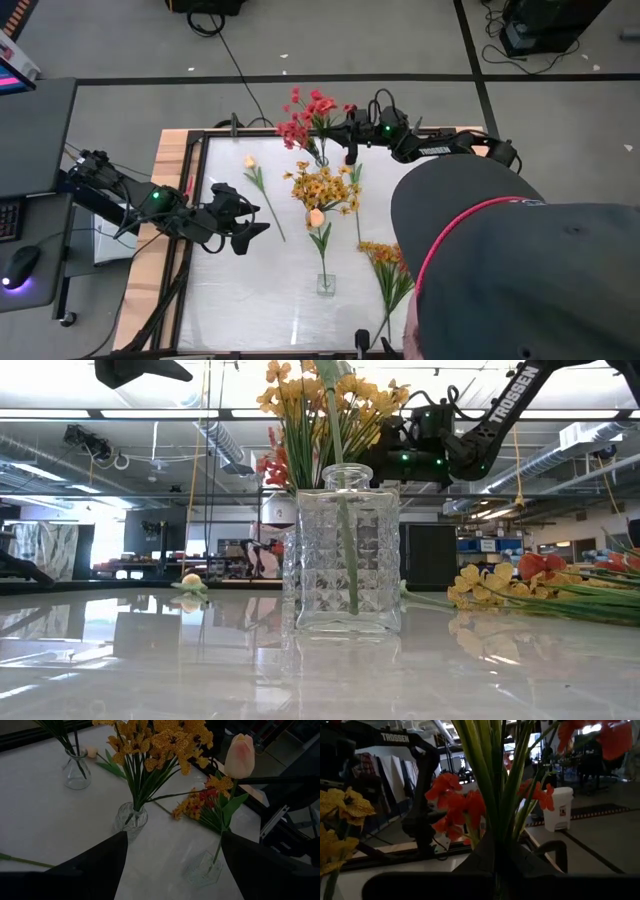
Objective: Sort flowers into vase by color
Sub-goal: Put the top red flowers into the top transparent vase
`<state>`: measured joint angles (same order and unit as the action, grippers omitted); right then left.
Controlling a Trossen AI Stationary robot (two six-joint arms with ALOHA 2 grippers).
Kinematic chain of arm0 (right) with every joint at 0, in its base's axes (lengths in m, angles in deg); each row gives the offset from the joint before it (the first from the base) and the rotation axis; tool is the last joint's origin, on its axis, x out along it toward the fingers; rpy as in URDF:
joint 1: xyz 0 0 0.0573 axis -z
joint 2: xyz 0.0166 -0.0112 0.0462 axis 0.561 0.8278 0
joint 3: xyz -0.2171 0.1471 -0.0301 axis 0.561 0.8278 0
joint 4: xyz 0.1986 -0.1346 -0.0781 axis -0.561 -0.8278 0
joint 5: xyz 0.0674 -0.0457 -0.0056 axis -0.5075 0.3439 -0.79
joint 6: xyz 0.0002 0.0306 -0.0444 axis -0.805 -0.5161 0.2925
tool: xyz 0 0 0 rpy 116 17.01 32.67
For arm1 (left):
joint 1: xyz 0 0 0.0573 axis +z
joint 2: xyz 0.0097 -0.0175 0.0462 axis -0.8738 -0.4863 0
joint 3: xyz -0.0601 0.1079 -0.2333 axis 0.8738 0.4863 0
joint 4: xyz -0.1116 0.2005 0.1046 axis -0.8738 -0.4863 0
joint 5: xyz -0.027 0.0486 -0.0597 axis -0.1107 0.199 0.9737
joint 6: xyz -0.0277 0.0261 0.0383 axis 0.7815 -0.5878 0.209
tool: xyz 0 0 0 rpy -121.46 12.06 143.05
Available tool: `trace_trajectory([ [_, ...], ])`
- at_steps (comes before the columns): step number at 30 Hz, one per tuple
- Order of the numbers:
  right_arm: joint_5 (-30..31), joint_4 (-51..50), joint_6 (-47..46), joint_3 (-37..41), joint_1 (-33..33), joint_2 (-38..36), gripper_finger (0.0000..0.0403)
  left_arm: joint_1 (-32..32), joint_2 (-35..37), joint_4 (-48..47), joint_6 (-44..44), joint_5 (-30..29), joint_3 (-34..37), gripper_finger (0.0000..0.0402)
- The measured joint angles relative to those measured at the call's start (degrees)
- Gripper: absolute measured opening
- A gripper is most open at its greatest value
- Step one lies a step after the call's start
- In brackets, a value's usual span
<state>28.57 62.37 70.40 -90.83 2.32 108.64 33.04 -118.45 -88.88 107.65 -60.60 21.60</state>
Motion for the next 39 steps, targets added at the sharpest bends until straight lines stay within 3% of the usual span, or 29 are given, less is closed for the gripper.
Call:
trace_trajectory([
  [39,1.9,-7.1,1.0,0.0,-0.9,0.0,0.0025,0.0,0.0,0.0,0.0,0.0,0.0,0.0327],
])
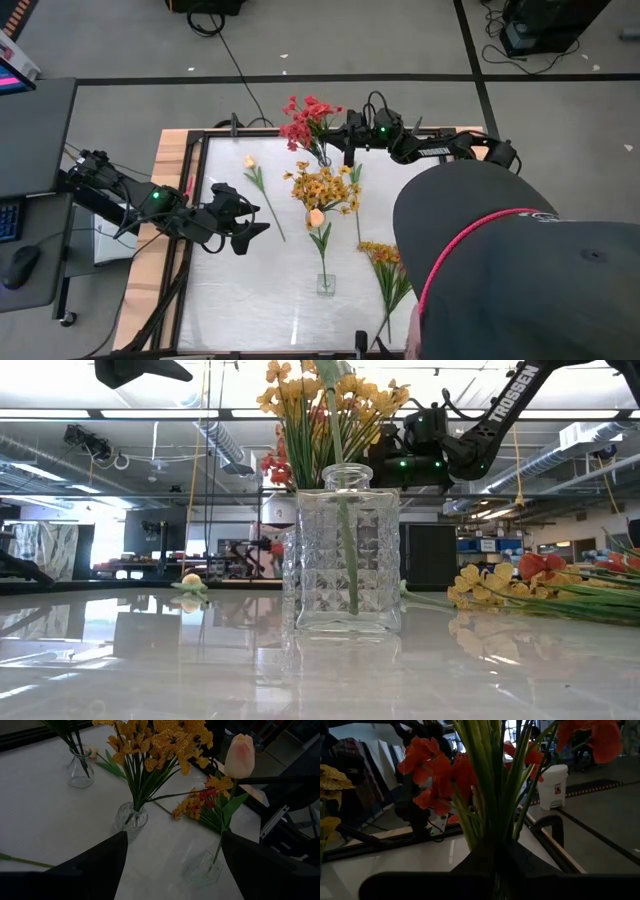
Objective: Sort flowers into vase by color
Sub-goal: Put the top red flowers into the top transparent vase
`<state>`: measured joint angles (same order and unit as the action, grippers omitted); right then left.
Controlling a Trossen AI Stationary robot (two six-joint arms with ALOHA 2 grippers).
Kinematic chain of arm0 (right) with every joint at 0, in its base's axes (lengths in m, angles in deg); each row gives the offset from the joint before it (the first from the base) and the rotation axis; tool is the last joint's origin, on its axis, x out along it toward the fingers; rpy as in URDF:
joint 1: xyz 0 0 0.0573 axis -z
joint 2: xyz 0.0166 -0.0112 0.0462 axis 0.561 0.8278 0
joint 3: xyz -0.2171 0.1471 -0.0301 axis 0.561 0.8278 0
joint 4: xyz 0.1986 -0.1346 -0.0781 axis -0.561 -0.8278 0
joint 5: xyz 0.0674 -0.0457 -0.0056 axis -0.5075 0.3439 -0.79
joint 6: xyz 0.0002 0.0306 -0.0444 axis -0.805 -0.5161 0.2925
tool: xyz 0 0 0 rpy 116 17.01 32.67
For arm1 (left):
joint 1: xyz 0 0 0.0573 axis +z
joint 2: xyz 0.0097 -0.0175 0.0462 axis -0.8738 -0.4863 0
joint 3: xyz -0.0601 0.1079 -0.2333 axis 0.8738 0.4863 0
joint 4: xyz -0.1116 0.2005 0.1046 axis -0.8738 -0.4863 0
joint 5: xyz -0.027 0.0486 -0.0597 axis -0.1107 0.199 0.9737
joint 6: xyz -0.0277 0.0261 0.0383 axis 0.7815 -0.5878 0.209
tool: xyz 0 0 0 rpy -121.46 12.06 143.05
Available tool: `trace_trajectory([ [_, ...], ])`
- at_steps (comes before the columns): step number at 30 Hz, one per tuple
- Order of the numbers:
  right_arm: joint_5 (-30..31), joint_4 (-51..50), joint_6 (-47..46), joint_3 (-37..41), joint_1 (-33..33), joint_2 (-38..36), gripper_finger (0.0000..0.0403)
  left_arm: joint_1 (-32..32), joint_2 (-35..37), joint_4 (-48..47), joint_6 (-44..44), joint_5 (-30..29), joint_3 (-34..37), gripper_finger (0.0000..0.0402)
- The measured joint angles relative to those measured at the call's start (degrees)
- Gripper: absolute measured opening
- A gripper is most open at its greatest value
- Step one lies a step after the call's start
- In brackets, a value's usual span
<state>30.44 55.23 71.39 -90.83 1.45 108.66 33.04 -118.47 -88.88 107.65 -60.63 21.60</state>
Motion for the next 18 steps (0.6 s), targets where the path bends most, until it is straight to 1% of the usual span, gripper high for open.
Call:
trace_trajectory([
  [7,0.0,0.0,-0.1,0.0,0.0,0.0,0.0031,0.0,0.0,0.0,0.0,0.0,0.0,0.0327],
  [15,0.0,0.2,-0.4,0.0,0.0,0.0,0.0086,0.0,0.0,0.0,0.0,0.0,0.0,0.0327],
  [18,0.0,0.4,-0.6,0.0,0.0,0.0,0.0101,0.0,0.0,0.0,0.0,0.0,0.0,0.0327],
])
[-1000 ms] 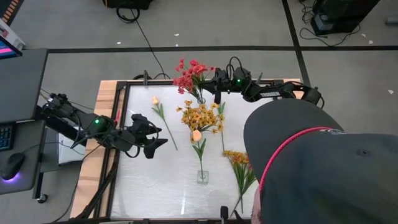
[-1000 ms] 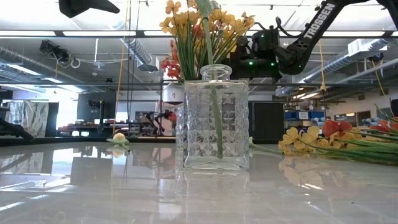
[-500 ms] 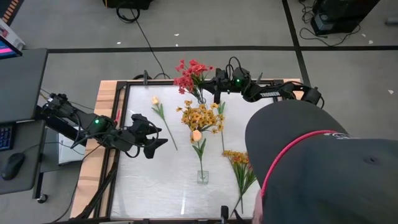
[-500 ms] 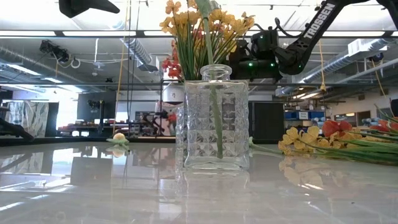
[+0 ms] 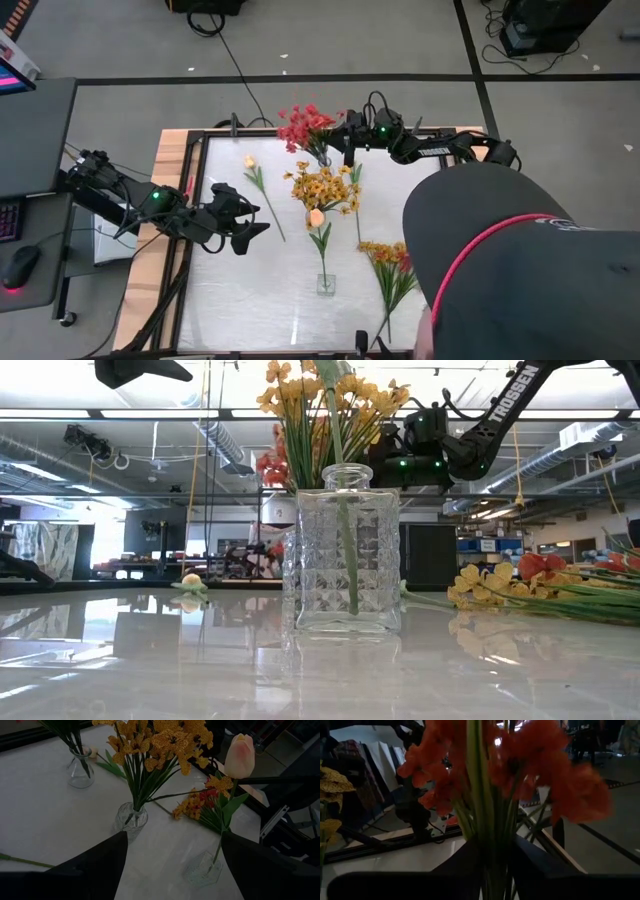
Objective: Sort flowers into vase by color
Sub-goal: Put the top red flowers into the top transparent vase
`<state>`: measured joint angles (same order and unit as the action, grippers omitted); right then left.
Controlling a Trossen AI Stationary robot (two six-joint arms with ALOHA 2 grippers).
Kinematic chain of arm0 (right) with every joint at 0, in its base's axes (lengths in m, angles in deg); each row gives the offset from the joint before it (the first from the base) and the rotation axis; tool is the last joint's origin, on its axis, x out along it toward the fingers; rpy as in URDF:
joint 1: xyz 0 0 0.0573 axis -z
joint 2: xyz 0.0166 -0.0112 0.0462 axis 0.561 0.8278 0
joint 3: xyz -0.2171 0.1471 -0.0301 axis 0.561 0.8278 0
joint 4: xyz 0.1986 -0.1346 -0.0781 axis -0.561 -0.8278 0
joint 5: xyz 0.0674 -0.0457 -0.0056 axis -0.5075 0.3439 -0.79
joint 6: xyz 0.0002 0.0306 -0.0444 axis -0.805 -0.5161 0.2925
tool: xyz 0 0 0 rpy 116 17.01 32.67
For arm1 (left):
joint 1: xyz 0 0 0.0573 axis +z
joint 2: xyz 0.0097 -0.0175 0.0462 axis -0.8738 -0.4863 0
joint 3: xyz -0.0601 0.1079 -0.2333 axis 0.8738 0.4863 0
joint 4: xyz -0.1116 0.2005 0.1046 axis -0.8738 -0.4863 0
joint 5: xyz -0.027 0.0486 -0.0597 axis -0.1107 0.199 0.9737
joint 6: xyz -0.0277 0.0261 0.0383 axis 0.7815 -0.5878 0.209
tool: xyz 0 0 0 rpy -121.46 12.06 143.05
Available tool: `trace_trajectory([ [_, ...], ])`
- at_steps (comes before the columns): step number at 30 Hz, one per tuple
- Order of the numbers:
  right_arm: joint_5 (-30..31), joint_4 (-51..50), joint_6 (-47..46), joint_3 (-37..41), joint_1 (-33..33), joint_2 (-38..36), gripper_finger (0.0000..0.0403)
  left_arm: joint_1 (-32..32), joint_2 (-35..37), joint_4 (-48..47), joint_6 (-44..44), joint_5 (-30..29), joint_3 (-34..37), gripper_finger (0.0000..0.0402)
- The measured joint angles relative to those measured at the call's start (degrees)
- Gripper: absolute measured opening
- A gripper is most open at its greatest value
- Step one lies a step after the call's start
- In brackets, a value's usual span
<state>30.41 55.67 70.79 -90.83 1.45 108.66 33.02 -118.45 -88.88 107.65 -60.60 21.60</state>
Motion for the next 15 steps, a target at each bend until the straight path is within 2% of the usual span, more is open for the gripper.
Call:
trace_trajectory([
  [15,0.4,0.4,0.0,0.0,0.4,0.0,0.0110,0.0,0.0,0.0,0.0,0.0,0.0,0.0327],
])
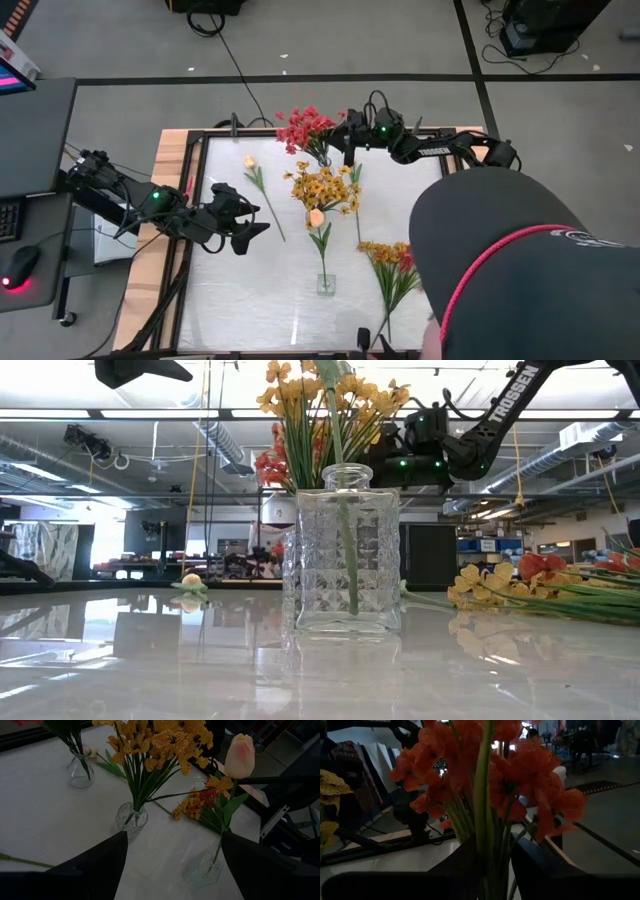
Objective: Sort flowers into vase by color
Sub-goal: Put the top red flowers into the top transparent vase, then put the right orange flower into the bottom transparent vase
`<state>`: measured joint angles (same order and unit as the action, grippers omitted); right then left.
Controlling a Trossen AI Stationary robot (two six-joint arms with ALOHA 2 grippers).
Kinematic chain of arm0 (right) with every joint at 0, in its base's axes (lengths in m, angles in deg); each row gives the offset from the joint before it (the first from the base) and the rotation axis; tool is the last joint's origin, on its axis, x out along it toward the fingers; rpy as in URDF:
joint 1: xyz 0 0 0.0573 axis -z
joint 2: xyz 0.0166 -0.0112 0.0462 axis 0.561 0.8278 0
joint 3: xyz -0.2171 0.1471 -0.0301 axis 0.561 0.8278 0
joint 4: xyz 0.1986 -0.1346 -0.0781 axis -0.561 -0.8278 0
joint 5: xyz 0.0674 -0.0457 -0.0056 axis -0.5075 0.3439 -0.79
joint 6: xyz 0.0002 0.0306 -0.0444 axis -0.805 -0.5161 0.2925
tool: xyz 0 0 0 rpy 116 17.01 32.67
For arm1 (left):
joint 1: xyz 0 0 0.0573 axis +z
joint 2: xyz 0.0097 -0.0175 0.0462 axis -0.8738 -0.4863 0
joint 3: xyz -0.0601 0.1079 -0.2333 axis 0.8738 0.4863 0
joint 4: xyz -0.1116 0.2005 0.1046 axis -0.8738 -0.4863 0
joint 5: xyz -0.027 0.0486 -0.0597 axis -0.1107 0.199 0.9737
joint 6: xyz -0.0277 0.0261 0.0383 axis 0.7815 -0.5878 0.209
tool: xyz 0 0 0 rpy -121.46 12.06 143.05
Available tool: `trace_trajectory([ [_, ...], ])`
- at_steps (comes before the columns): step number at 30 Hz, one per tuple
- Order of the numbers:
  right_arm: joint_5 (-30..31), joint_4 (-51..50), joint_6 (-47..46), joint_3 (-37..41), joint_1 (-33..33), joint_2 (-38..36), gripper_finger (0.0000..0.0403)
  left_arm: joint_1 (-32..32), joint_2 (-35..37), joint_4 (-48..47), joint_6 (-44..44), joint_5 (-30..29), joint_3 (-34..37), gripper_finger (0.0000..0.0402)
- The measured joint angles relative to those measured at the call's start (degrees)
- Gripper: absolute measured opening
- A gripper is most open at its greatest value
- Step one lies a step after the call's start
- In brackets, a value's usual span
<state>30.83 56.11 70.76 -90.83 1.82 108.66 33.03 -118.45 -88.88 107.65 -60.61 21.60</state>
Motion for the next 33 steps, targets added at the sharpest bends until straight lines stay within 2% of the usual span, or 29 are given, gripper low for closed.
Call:
trace_trajectory([
  [4,-0.7,1.4,-0.7,0.0,0.2,0.0,0.0116,0.0,0.0,0.0,0.0,0.0,0.0,0.0327],
  [7,-0.9,1.8,-3.4,0.0,0.5,0.0,0.0136,0.0,0.0,0.0,0.0,0.0,0.0,0.0327],
  [16,-4.2,1.6,-6.9,0.0,1.1,0.0,0.0239,0.0,0.0,0.0,0.0,0.0,0.0,0.0327],
  [23,-11.0,1.3,-11.2,0.0,3.4,0.0,0.0311,0.0,0.0,0.0,0.0,0.0,0.0,0.0327],
  [27,-14.3,-0.7,-11.9,0.0,5.2,0.0,0.0330,0.0,0.0,0.0,0.0,0.0,0.0,0.0327],
  [33,-19.4,-2.5,-13.3,0.0,8.6,0.0,0.0333,0.0,0.0,0.0,0.0,0.0,0.0,0.0327],
])
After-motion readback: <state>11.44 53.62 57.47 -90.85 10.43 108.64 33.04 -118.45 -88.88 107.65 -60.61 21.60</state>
